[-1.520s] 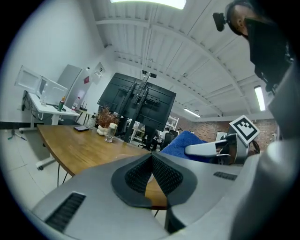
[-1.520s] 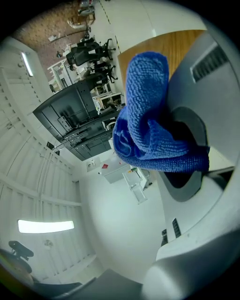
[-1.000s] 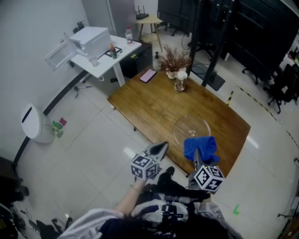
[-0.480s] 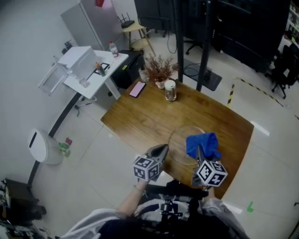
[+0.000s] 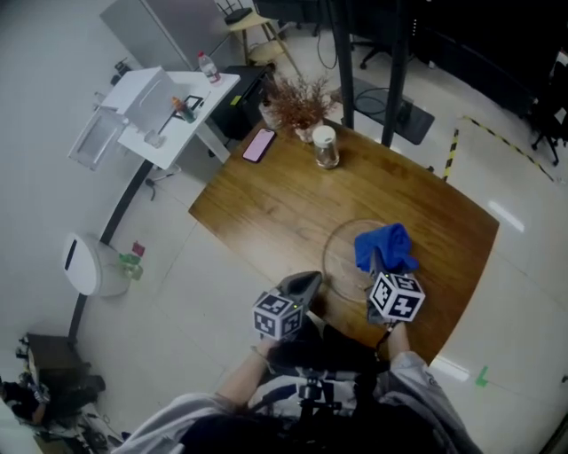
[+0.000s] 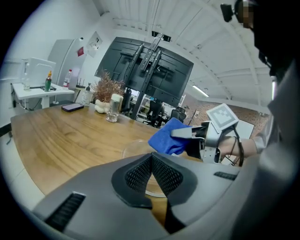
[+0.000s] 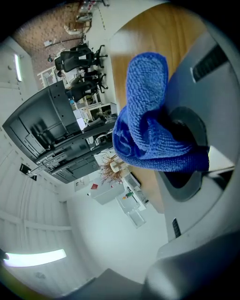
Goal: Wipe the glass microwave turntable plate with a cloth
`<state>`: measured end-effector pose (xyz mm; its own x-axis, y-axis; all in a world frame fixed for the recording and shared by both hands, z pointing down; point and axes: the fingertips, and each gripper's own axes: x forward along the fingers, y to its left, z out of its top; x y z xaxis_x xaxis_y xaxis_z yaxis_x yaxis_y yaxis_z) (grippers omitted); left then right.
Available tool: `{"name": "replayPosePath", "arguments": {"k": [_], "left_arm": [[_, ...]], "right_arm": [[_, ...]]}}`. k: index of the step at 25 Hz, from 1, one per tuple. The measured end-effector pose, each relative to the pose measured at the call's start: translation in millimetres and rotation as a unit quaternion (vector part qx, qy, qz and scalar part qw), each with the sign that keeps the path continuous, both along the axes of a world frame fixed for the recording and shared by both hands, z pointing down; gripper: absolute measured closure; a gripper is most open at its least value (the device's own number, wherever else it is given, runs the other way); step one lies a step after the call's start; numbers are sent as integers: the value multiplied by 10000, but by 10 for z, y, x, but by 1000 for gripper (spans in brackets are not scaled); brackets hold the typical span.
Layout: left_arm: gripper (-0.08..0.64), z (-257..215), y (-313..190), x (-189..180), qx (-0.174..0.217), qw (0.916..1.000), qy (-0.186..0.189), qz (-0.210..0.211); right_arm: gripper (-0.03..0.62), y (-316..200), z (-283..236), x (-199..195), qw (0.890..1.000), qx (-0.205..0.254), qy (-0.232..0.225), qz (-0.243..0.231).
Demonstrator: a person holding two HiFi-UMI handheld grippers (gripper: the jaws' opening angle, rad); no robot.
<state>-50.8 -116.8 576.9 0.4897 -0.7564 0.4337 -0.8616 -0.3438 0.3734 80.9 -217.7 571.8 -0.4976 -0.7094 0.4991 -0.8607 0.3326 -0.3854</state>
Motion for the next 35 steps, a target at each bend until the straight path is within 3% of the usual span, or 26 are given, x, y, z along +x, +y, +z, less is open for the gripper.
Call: {"name": "replayPosePath", "arguments": {"k": [5,8,15,22,27,29,31,35], "left_arm": [[560,137,-42,-77,-189,9998,39,68],[560,137,-112,-66,-207,9994,86,257],[560,303,-254,-147,-415,9967,82,691],[560,589,-429,-296,-654,9943,-89,838],[560,711,-507,-298,-809,9920,-41,970],[560,746,-539,-289,-833,9912,-9,1028],[560,764,-576,-272,-846,9903,14,1103],[560,793,-641,-260,-852,9886,7,1243]], "right_arm": [[514,-377,256,-432,9980,51,503,-374],[514,-500,454,-501,9964,-154,804,-217],[514,-471,651,177,9908,-612,885,816],[514,-251,579,1013,9746,-658,1278,1716],[514,-54,555,1278,9637,-809,1480,2072],[514,-36,433,1195,9654,-735,1360,2099],[514,-74,262,933,9742,-527,1034,1934],[514,-201,56,101,9919,-194,624,1087]]}}
